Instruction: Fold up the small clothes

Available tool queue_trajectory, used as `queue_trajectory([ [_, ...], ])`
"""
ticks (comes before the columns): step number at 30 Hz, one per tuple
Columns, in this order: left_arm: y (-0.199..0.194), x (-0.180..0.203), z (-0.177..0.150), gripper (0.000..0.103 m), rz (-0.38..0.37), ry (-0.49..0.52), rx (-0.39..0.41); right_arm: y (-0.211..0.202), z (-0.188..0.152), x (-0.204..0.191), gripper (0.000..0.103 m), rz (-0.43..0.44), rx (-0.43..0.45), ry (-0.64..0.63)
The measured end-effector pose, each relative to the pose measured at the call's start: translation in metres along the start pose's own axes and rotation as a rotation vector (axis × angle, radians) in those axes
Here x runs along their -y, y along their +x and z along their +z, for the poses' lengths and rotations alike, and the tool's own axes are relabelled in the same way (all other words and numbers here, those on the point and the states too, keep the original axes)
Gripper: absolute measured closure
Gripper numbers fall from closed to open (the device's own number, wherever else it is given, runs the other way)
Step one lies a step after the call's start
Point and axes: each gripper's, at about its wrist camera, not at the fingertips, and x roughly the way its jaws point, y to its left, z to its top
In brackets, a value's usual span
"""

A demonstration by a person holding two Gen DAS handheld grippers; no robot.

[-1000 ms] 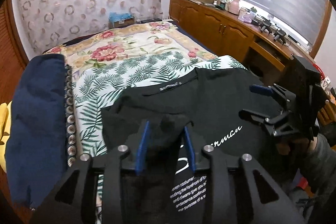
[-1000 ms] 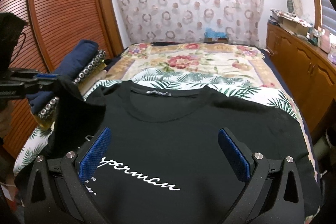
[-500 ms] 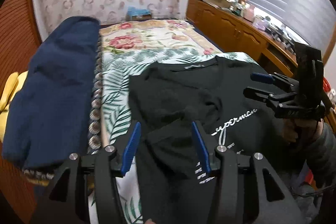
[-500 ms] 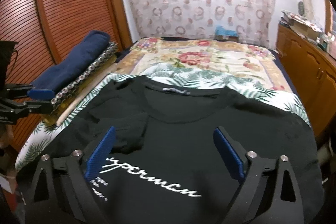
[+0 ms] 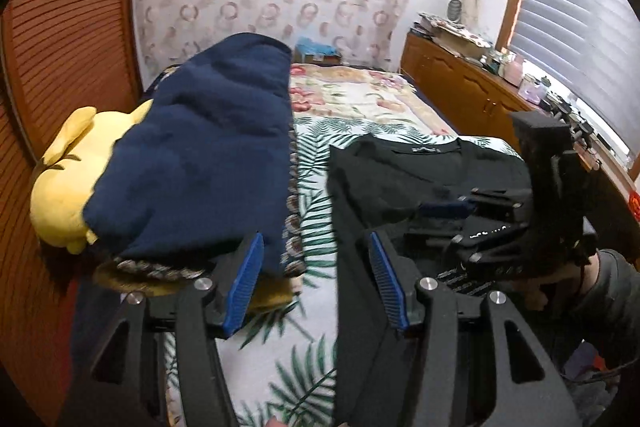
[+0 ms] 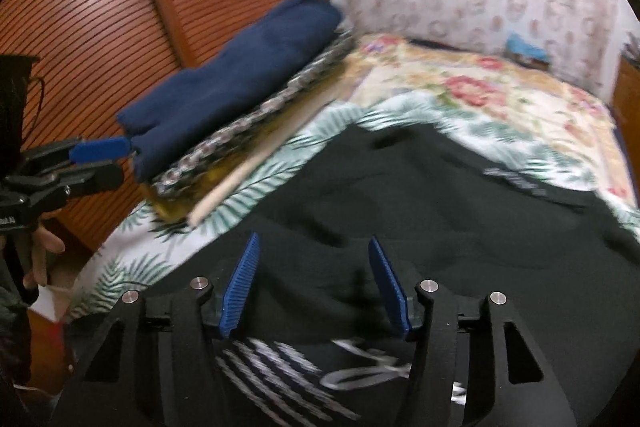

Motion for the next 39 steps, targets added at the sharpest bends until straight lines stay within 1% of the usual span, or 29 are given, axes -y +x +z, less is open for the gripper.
queue_trajectory([
  [2,-0.003,-0.005,-0.003,0.049,0.007,-0.011,0.003,0.015,0.002,-0.014,0.048,0.027,-0.027,-0.018],
  [5,-0.006,-0.010,-0.010,0.049,0.013,-0.020,0.005,0.035,0.003,-0.026,0.050,0.024,-0.064,-0.046],
  [7,-0.007,-0.011,-0.014,0.049,0.016,-0.023,0.005,0.045,0.002,-0.029,0.058,-0.006,-0.088,-0.059],
  [8,-0.007,-0.011,-0.015,0.049,0.018,-0.024,0.005,0.049,0.000,-0.029,0.068,-0.032,-0.103,-0.068],
  [9,-0.008,-0.010,-0.017,0.048,0.018,-0.025,0.005,0.049,-0.002,-0.030,0.081,-0.052,-0.103,-0.077],
  [10,-0.008,-0.010,-0.018,0.048,0.018,-0.026,0.004,0.047,-0.004,-0.031,0.087,-0.052,-0.095,-0.083],
  [11,-0.008,-0.010,-0.020,0.048,0.017,-0.030,0.003,0.043,-0.006,-0.031,0.095,-0.040,-0.086,-0.084],
  [12,-0.008,-0.010,-0.021,0.048,0.017,-0.032,0.002,0.038,-0.007,-0.030,0.099,-0.031,-0.075,-0.078],
  [13,-0.008,-0.009,-0.022,0.048,0.015,-0.033,-0.001,0.033,-0.009,-0.029,0.100,-0.025,-0.062,-0.071],
  [16,-0.007,-0.004,-0.024,0.048,0.010,-0.030,-0.001,0.012,-0.015,-0.029,0.101,-0.008,-0.018,-0.059],
  [21,-0.005,0.007,-0.025,0.048,-0.011,-0.014,-0.002,-0.032,-0.037,-0.027,0.101,0.005,0.033,-0.026],
  [29,0.004,0.030,-0.021,0.048,-0.047,0.023,-0.010,-0.068,-0.086,-0.014,0.101,-0.022,0.004,0.060],
  [31,0.007,0.035,-0.021,0.048,-0.056,0.031,-0.012,-0.073,-0.093,-0.008,0.101,-0.024,0.001,0.091],
  [33,0.010,0.039,-0.020,0.048,-0.060,0.036,-0.015,-0.081,-0.096,-0.006,0.101,-0.049,0.010,0.090],
  [34,0.011,0.039,-0.019,0.048,-0.062,0.037,-0.016,-0.083,-0.093,-0.004,0.099,-0.061,0.019,0.088],
  [37,0.010,0.042,-0.018,0.048,-0.067,0.040,-0.014,-0.088,-0.082,0.002,0.091,-0.083,0.050,0.090],
  [39,0.010,0.042,-0.018,0.048,-0.066,0.042,-0.015,-0.085,-0.070,0.003,0.073,-0.100,0.065,0.075],
])
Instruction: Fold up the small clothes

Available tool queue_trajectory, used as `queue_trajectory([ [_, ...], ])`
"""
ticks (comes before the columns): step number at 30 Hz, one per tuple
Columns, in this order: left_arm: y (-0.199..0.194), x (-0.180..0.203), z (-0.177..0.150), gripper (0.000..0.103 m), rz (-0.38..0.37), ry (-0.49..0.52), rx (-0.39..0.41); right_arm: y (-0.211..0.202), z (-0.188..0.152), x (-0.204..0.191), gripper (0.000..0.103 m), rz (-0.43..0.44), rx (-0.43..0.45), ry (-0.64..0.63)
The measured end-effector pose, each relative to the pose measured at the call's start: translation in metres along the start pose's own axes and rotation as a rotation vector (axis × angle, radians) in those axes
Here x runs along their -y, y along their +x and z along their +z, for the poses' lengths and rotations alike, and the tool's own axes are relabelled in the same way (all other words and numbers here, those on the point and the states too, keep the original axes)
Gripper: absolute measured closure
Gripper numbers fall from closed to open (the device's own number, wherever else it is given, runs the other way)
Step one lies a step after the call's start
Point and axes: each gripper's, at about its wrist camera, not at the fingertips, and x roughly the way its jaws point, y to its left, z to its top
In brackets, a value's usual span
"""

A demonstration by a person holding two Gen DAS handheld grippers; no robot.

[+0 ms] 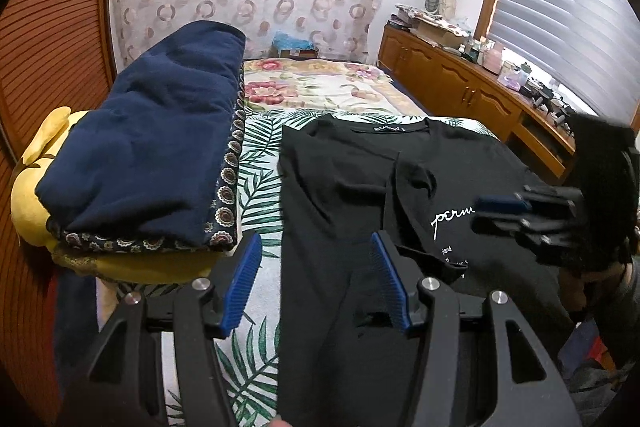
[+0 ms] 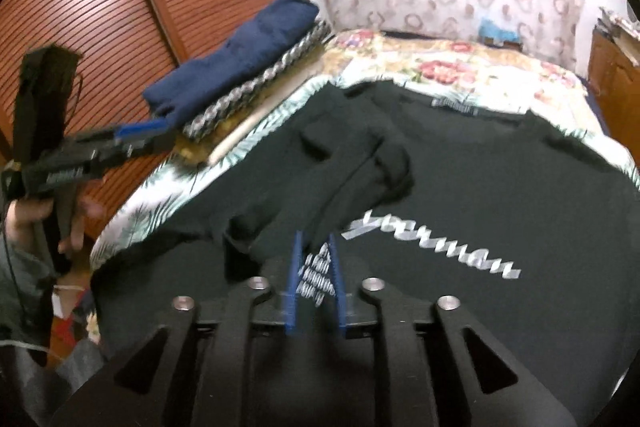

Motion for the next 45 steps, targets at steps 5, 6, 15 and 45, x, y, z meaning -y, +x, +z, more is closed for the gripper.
queue_trajectory([
  [5,-0.001,-0.001,-0.004,0.047,0.010,-0.012,-0.005,0.036,0.023,-0.007,0.064,-0.009,-0.028,-0.034],
  [6,-0.001,-0.002,-0.005,0.047,0.011,-0.014,-0.007,0.044,0.025,-0.008,0.064,-0.002,-0.040,-0.042],
  [15,0.001,-0.004,-0.013,0.047,0.008,-0.023,-0.026,0.096,0.019,-0.023,0.087,-0.146,-0.138,-0.130],
  [45,0.017,0.016,-0.012,0.047,-0.025,0.009,-0.050,-0.013,-0.031,0.040,0.092,-0.179,0.006,0.084],
])
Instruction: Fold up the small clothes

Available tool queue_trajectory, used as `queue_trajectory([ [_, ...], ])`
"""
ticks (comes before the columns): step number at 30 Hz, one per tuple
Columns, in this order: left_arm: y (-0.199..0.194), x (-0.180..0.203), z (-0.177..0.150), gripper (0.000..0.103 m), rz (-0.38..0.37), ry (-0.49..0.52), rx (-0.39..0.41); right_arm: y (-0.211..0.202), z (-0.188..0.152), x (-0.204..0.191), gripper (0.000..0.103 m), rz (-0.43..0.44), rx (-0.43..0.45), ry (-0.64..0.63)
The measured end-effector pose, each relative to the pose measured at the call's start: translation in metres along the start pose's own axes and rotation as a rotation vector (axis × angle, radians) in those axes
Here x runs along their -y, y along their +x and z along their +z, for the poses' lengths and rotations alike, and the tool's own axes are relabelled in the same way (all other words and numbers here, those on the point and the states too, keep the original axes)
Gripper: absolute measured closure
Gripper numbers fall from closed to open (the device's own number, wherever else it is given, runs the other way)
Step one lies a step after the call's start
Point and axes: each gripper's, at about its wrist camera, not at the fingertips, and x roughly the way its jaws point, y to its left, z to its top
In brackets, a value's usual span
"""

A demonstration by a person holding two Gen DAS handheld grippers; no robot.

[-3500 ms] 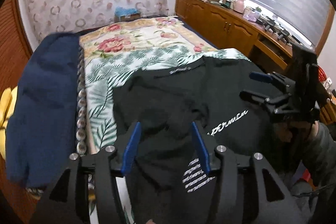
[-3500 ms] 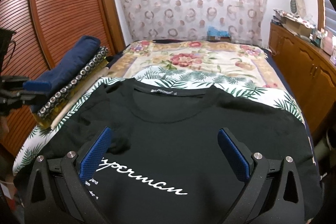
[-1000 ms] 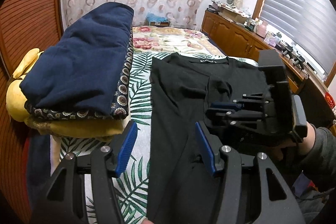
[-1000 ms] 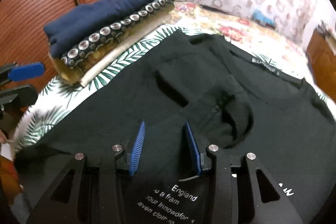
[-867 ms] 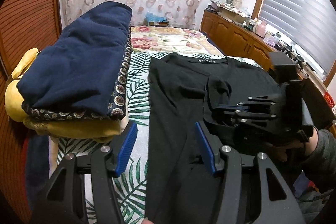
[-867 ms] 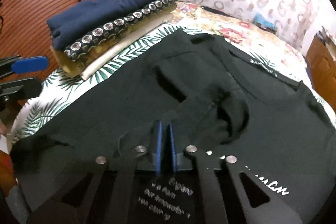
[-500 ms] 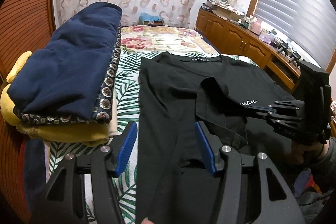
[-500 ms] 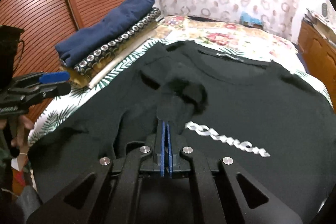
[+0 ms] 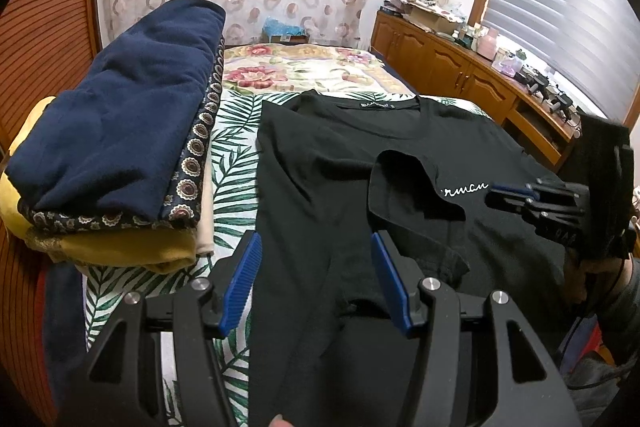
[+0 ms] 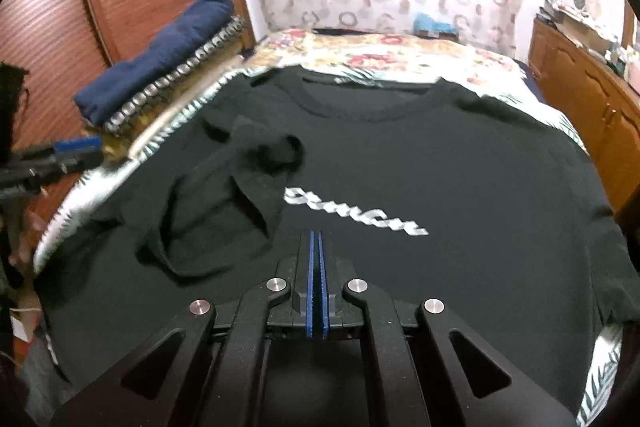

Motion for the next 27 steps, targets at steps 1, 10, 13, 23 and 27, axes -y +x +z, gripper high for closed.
queue_trajectory([
  [1,0.000,0.000,0.000,0.047,0.001,0.001,-0.001,0.001,0.005,-0.005,0.088,0.006,0.009,-0.011],
  [10,0.010,0.005,-0.005,0.047,0.001,0.005,-0.017,0.046,0.058,-0.056,0.067,-0.012,0.033,-0.177],
  [13,0.016,0.005,-0.009,0.047,0.001,0.006,-0.033,0.070,0.063,-0.055,0.078,-0.037,-0.028,-0.215],
  [23,0.025,0.009,-0.011,0.047,-0.010,0.019,-0.053,0.030,0.056,-0.002,0.102,-0.028,0.041,-0.173],
  [27,0.023,0.013,-0.010,0.047,-0.014,0.027,-0.049,0.016,0.049,0.030,0.102,-0.097,0.037,-0.117],
])
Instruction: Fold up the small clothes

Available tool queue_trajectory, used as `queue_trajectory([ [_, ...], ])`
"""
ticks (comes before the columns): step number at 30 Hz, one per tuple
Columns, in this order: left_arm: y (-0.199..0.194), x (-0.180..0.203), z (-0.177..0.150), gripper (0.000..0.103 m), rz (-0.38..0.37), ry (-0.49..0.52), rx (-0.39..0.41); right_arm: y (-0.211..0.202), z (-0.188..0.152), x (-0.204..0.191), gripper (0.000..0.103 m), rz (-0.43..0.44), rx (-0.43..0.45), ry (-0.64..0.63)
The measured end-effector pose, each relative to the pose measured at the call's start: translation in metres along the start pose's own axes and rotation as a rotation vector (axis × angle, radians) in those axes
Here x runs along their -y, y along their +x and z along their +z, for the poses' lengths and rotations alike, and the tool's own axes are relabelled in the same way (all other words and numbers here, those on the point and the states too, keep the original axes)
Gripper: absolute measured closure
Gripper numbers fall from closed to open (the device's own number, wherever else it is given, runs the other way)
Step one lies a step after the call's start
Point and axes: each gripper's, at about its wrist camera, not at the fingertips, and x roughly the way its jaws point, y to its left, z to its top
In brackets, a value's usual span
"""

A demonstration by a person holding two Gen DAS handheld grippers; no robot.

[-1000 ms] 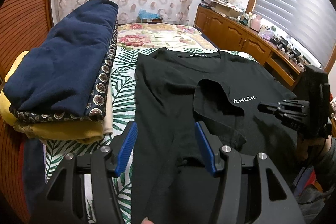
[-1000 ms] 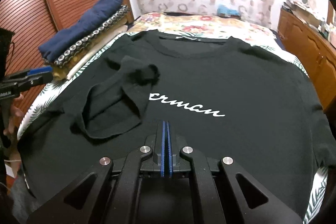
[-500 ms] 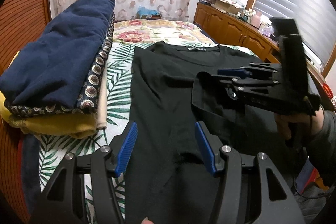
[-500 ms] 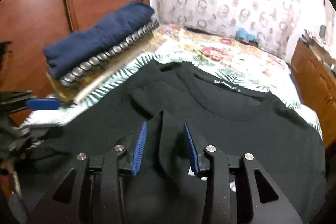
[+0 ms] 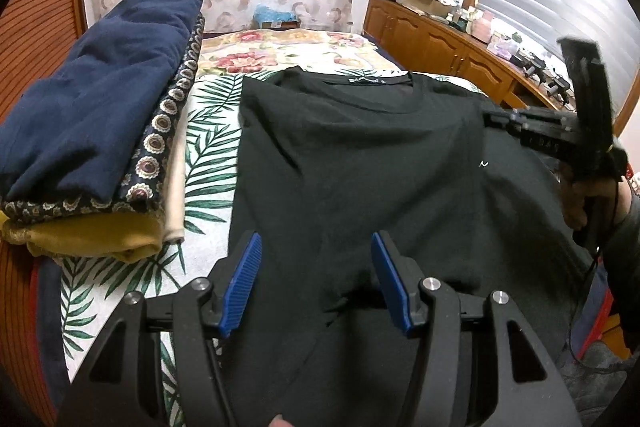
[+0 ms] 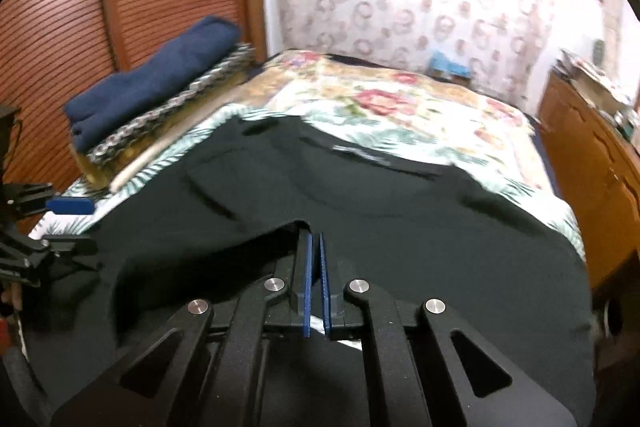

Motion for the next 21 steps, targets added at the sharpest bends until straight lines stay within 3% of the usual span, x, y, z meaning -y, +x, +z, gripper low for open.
queue_trajectory([
  [3,0.002,0.003,0.002,0.047,-0.001,0.007,-0.004,0.002,-0.012,0.015,0.090,-0.017,-0.066,0.019],
  [10,0.013,0.013,0.021,0.047,0.031,0.058,-0.008,-0.011,-0.032,0.033,0.078,-0.038,-0.073,0.026],
  [12,0.021,0.015,0.035,0.047,0.036,0.076,-0.015,-0.013,-0.034,0.041,0.068,-0.054,-0.072,0.033],
  [21,0.075,0.014,0.094,0.047,0.043,0.105,-0.054,-0.006,-0.053,0.092,0.065,-0.102,-0.139,0.089],
])
